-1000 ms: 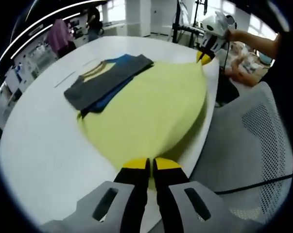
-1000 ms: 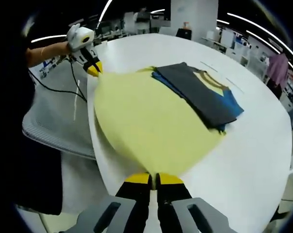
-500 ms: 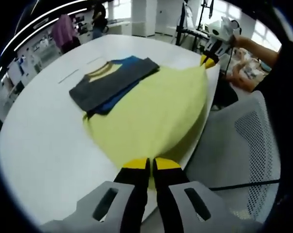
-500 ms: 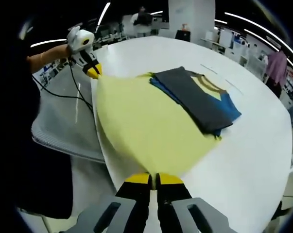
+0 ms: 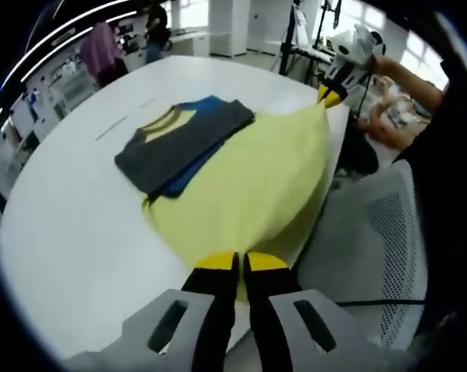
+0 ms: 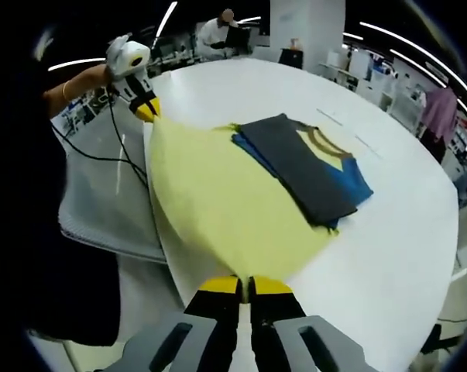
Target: Fold the garment on the visible template until the final outline fits inside the template.
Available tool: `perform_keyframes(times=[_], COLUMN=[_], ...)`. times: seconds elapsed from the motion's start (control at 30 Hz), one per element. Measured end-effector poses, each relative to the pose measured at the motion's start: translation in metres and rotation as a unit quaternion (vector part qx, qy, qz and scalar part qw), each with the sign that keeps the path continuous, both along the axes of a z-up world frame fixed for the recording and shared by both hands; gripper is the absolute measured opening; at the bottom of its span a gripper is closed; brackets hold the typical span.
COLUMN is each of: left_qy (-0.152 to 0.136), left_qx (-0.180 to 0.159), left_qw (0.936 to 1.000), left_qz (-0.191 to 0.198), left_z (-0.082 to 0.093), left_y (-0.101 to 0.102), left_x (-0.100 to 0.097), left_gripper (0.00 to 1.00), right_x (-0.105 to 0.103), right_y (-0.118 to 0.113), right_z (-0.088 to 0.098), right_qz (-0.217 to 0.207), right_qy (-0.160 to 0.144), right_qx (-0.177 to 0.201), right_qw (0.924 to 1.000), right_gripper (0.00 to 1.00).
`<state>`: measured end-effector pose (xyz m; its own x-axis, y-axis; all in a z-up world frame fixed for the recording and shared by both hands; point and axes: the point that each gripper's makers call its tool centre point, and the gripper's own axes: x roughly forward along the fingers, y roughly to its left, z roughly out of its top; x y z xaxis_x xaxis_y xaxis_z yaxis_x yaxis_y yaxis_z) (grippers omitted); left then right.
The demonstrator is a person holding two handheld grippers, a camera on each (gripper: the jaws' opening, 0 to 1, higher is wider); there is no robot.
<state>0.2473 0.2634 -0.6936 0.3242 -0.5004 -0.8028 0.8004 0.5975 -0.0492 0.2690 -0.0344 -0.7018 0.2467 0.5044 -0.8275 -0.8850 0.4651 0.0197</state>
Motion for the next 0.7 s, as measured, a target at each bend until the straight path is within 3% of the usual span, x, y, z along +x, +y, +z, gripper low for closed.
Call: perform_keyframes(times=[0.23, 0.7], left_qy=[-0.020, -0.097], left_qx=[0.005, 0.000], left_qw=[0.9998, 0.9947], left_qz=[0.008, 0.033], left_z=[0.012, 0.041], left_y=[0.002, 0.003], left_x=[0.022, 0.082], left_gripper=[0.01, 0.00], right_x=[0.022, 0.076], right_y=[0.001, 0.001], right_z=[0.015, 0.035], right_qz=[0.003, 0.001], right_qy=[-0.025, -0.087], right_qx=[-0.004, -0.015], right_qw=[0.9997, 0.9961], right_gripper=[0.00, 0.00])
